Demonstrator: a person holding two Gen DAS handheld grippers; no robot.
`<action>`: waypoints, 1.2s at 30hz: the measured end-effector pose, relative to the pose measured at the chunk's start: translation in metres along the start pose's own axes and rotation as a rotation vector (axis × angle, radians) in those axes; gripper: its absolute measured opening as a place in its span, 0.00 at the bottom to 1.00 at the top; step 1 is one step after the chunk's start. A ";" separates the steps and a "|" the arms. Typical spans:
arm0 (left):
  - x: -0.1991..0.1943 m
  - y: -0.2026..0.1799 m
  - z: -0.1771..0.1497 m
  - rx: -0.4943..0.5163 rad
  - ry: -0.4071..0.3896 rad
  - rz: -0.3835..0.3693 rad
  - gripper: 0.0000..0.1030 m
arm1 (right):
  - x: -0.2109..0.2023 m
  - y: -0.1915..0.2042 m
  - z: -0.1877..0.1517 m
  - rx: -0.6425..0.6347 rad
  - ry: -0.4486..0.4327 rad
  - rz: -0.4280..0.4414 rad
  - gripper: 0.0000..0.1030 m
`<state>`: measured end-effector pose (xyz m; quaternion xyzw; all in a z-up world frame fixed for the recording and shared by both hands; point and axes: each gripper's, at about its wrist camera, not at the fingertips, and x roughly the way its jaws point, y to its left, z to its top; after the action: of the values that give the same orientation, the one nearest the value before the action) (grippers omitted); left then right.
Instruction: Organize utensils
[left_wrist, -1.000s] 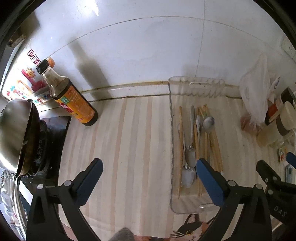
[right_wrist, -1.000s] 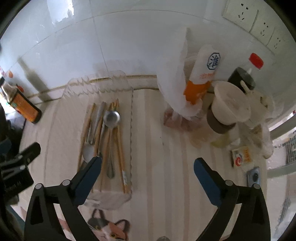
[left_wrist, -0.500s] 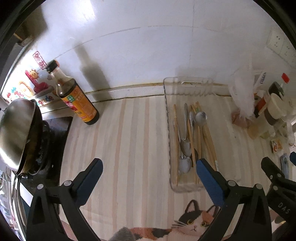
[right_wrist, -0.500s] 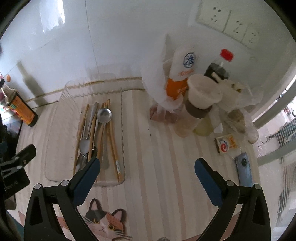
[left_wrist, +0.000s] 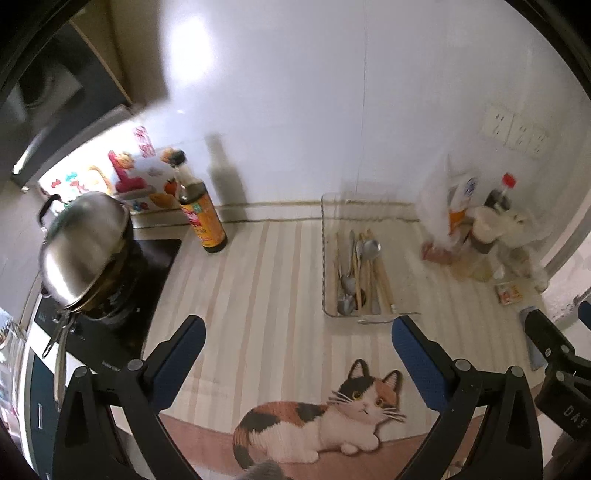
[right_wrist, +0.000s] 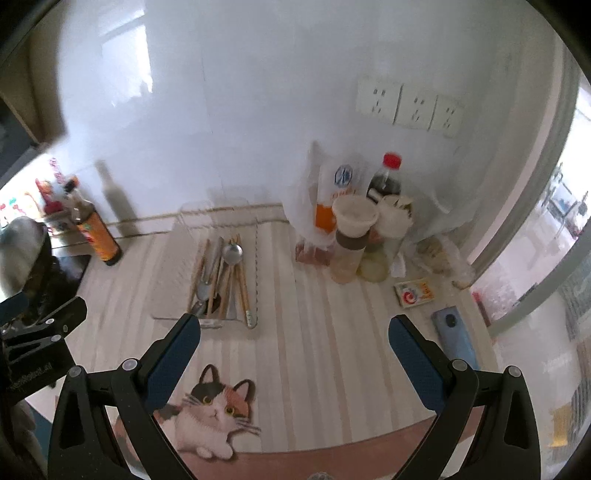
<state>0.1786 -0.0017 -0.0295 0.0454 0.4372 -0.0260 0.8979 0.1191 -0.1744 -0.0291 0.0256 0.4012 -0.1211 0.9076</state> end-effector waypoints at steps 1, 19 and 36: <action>-0.011 0.001 -0.002 -0.004 -0.014 -0.003 1.00 | -0.011 -0.002 -0.001 0.000 -0.016 0.003 1.00; -0.093 0.008 -0.012 -0.022 -0.044 -0.008 1.00 | -0.101 -0.013 -0.002 -0.007 -0.055 0.017 1.00; -0.093 0.008 -0.007 -0.020 -0.038 -0.016 1.00 | -0.098 -0.010 0.010 -0.021 -0.049 0.021 1.00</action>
<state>0.1170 0.0074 0.0397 0.0327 0.4205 -0.0296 0.9062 0.0606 -0.1663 0.0499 0.0170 0.3799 -0.1080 0.9186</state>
